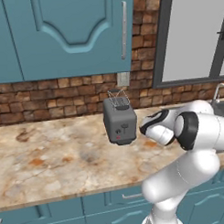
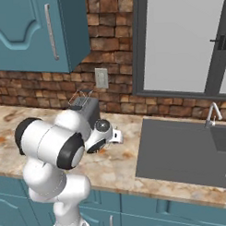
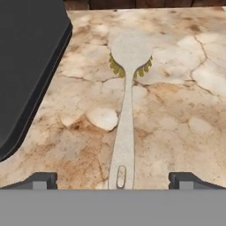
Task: Grab the spray bottle from the cabinet, then place it next to the cutting board for sanitizing. Then grab the dish brush from the countertop next to the sink and place it next to the cutting board.
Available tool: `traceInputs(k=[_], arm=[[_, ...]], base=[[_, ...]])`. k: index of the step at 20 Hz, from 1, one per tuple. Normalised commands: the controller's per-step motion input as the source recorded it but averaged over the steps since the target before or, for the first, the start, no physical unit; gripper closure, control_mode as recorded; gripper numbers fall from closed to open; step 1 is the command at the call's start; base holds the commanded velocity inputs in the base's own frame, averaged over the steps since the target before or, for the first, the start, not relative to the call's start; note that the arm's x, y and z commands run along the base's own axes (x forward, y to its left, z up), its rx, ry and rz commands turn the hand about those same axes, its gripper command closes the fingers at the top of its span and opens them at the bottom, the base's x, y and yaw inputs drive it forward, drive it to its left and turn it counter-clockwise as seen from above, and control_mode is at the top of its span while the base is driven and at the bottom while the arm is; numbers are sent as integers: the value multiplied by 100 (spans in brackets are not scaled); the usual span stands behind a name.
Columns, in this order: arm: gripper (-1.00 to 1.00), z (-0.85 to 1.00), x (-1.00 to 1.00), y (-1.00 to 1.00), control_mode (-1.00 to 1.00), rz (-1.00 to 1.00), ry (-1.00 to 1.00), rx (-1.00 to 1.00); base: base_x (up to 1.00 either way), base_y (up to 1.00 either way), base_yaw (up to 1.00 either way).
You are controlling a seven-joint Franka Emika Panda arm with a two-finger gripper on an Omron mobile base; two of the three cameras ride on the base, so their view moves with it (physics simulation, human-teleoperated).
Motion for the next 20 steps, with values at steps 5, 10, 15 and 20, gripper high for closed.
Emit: traceInputs(k=[5,10,15,20], arm=[[-100,-16,15,-8,-100,0,0,0],[-100,-18,12,-10,-100,0,-1,0],[-100,-25,9,-1,-100,0,-3,0],[-100,-24,14,0,-100,0,-1,0]], base=[[0,0,0],[0,0,0],[0,0,0],[0,0,0]])
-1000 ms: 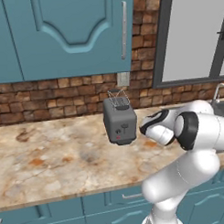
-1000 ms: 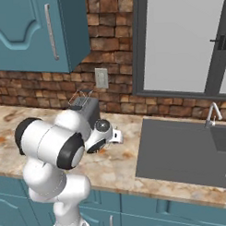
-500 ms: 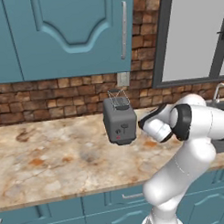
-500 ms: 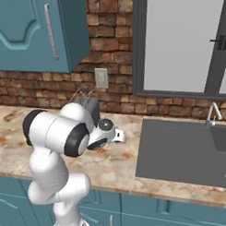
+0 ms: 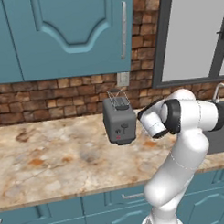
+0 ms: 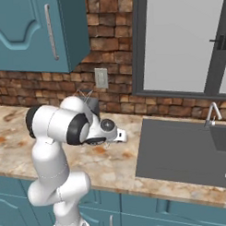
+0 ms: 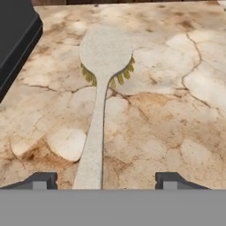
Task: Grab the spray bottle from the cabinet, then place it next to the cutting board for sanitizing. Then grab the dish brush from the countertop next to the sink and place it next to the cutting board.
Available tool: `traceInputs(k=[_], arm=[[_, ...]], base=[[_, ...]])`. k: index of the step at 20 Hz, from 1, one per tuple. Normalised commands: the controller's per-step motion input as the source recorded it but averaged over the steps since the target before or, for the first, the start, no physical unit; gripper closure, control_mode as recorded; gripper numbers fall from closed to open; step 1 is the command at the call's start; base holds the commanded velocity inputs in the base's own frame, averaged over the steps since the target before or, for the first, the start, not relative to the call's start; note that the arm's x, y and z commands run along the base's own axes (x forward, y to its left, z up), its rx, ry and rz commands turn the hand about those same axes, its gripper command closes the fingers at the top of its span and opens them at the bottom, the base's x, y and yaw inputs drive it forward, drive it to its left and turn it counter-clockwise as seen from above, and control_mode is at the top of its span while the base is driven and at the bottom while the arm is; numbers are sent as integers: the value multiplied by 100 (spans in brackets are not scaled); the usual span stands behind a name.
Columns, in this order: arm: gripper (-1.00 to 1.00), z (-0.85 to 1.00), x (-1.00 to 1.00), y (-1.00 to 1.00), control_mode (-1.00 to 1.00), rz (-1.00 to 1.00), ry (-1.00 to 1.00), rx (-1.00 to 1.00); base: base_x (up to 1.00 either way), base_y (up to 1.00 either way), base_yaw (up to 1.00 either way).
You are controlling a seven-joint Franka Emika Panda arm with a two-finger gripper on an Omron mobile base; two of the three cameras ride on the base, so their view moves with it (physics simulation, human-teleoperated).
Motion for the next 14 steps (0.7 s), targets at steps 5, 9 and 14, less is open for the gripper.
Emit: traceInputs(k=[5,9,14], arm=[[100,-28,15,0,-100,0,0,0],[100,-28,4,0,-100,0,-2,0],[100,-23,0,0,-100,0,-5,0]], base=[[0,0,0],[0,0,0],[0,0,0]])
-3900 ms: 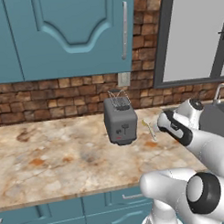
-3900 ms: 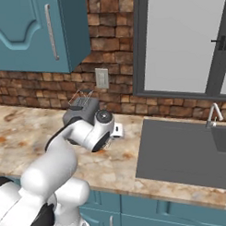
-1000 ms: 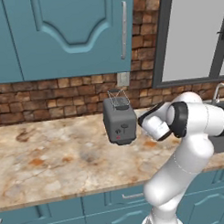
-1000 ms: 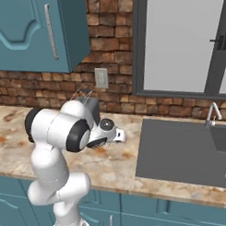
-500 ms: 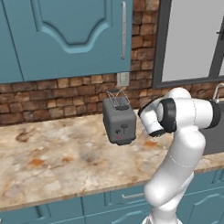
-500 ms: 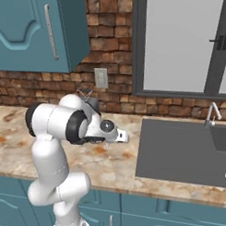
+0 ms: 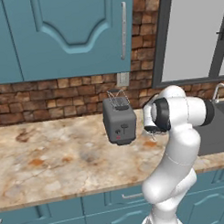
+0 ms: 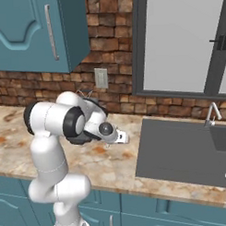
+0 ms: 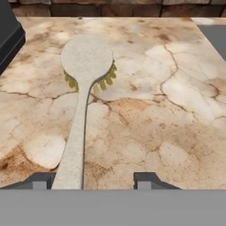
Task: Grab the spray bottle from the cabinet, then place it next to the cutting board for sanitizing. Then grab the dish brush from the countertop next to the sink and place it next to the cutting board.
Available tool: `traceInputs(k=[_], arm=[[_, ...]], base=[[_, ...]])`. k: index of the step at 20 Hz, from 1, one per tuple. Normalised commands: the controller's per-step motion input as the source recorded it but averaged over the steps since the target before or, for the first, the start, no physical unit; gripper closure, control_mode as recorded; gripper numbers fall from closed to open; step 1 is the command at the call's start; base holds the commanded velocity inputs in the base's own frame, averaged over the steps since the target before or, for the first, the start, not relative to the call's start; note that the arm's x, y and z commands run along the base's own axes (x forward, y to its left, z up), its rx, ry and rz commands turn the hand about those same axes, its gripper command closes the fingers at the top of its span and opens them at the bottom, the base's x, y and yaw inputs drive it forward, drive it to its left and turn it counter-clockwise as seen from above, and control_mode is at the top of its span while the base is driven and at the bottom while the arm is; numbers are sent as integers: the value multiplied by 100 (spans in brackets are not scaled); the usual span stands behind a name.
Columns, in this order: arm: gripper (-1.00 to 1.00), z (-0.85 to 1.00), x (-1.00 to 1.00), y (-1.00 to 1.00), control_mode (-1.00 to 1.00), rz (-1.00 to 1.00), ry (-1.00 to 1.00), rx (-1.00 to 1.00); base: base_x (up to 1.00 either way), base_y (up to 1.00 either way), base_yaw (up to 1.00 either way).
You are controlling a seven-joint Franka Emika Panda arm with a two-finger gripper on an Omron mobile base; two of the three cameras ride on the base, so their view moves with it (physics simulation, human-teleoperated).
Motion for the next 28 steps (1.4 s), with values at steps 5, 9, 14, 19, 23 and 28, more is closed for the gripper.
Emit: traceInputs(k=[5,9,14,19,23,28], arm=[[100,-5,0,0,-100,0,-2,0],[100,7,0,6,-100,0,0,0],[100,15,0,6,-100,0,0,0],[100,42,-6,-1,-100,0,0,0],[100,67,-26,-22,-100,0,-2,2],[100,81,-42,-28,-100,0,-7,2]], base=[[0,0,0],[0,0,0],[0,0,0],[0,0,0],[0,0,0],[0,0,0]])
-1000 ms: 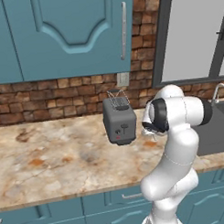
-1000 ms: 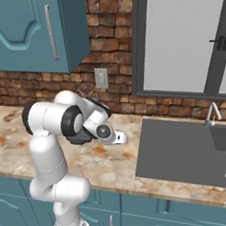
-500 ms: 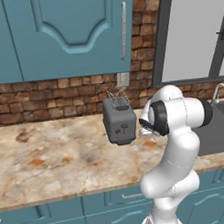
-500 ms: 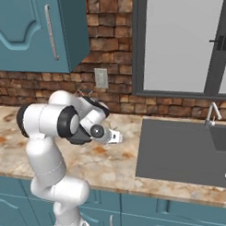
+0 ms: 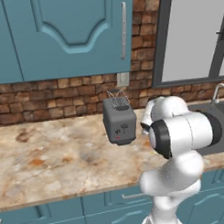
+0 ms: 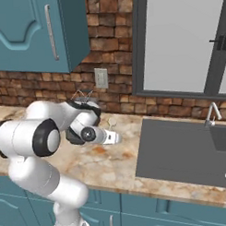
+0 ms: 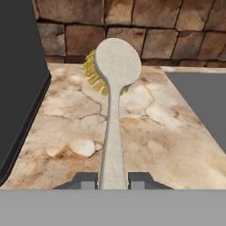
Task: Grab the spray bottle from the cabinet, then place it next to the cutting board for sanitizing. Then grab the dish brush from the countertop next to the sink and place it next to the cutting board.
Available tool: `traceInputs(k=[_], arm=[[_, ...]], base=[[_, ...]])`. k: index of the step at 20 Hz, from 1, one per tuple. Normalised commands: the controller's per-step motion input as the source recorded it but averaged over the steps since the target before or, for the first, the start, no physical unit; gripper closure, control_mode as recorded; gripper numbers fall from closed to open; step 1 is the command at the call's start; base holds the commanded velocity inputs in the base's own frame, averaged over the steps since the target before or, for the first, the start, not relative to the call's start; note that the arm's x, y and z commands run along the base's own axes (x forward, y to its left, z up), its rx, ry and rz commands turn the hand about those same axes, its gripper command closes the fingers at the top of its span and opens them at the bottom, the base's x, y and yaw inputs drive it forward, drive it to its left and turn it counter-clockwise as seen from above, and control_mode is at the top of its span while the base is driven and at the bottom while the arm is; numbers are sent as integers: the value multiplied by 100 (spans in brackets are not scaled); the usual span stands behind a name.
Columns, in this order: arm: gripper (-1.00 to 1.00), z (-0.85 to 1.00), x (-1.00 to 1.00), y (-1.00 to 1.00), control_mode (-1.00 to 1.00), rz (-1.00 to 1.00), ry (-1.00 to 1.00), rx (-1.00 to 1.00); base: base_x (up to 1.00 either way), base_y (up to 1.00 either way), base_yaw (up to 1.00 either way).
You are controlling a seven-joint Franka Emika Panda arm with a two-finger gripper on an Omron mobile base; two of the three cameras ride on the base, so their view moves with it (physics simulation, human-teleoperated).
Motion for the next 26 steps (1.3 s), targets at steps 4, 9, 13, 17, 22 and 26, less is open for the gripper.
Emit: traceInputs(k=[4,9,13,17,22,26], arm=[[100,92,-40,-34,-100,0,-8,2],[100,100,-35,-42,-100,0,-7,3],[100,100,-27,-42,-100,0,-7,5],[100,100,-19,-34,-100,0,-4,4],[100,100,-16,-26,-100,-1,0,6],[100,100,-16,-26,-100,-1,5,9]], base=[[0,0,0],[0,0,0],[0,0,0],[0,0,0],[0,0,0],[0,0,0]])
